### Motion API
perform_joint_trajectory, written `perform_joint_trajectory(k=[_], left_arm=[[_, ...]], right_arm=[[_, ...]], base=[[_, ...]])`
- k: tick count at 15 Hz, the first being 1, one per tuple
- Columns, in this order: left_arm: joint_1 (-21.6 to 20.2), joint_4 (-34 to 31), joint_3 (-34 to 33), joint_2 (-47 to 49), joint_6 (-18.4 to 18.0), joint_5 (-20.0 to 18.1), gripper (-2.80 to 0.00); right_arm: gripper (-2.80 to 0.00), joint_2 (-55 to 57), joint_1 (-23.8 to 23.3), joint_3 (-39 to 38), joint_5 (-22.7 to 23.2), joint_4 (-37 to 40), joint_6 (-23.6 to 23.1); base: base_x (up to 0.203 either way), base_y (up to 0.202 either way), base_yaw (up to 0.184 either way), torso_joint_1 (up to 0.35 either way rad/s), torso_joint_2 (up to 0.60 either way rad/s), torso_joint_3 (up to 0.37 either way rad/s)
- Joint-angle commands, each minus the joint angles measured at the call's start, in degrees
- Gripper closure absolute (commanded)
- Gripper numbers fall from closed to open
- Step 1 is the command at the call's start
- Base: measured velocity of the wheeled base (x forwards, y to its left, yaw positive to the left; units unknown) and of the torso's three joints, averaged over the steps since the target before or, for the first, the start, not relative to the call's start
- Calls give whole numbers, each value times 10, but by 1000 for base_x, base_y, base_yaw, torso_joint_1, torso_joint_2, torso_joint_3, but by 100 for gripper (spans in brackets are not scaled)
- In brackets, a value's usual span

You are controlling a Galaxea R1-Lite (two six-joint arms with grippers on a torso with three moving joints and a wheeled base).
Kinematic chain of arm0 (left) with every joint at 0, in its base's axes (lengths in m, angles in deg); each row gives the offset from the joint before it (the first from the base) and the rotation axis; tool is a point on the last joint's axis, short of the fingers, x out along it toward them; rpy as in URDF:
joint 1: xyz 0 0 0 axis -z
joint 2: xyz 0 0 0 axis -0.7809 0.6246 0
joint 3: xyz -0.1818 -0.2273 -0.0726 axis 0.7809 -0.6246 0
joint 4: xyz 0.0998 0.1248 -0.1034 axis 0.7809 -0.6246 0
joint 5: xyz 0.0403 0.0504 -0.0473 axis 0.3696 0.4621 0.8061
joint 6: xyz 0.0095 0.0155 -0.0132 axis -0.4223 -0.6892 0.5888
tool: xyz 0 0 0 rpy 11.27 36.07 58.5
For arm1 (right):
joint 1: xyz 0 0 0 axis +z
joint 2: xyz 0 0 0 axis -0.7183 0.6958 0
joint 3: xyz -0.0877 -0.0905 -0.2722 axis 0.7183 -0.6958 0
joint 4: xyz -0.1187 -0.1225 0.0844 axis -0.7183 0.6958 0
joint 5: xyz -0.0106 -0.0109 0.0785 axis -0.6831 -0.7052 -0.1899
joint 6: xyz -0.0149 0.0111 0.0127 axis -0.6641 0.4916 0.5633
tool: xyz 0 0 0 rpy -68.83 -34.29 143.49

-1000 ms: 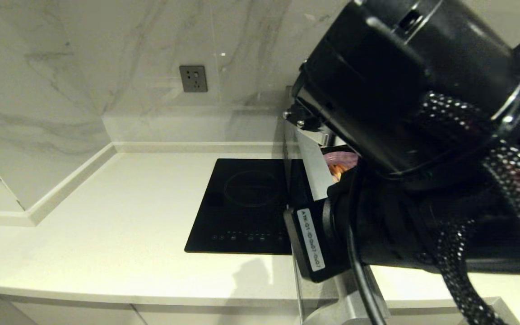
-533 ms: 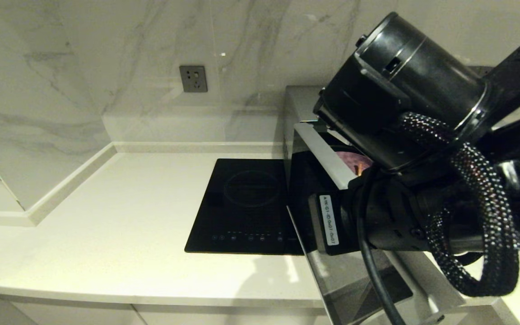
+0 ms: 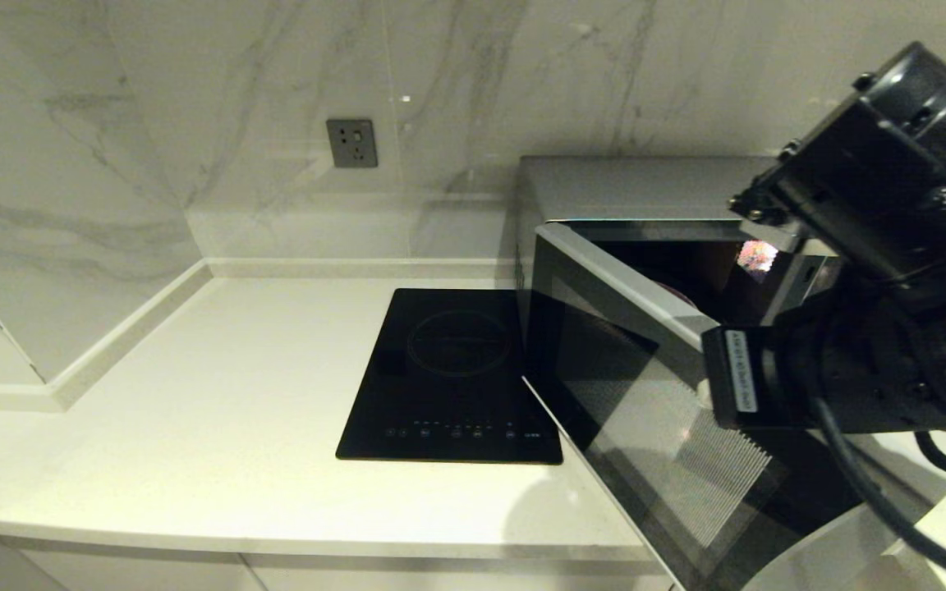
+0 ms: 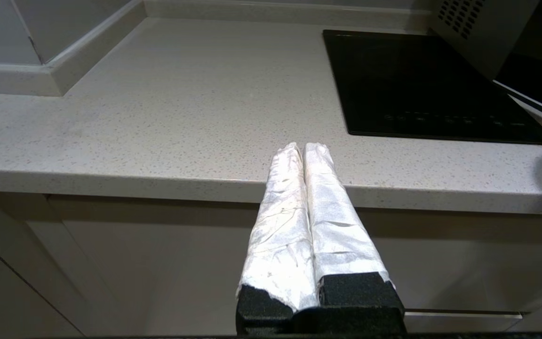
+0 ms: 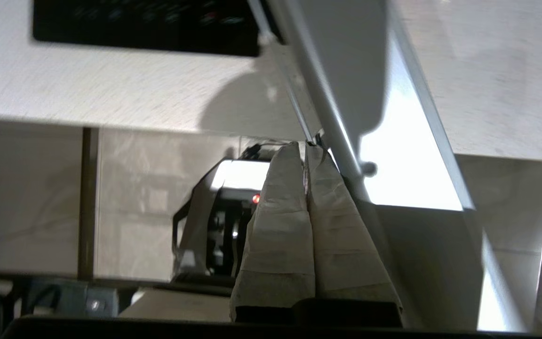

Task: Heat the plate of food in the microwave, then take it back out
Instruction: Close the microwave oven

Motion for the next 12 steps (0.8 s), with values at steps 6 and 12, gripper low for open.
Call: perform_joint_trajectory(k=[6, 12], left_arm=[[0, 0, 0, 0, 1, 0, 0], [0, 0, 0, 0, 1, 0, 0]], right_arm=[[0, -151, -185, -173, 31, -89, -36], [0, -133, -341, -215, 82, -194, -68]], base=[[0, 0, 0, 0, 0, 0], [0, 0, 0, 0, 0, 0]])
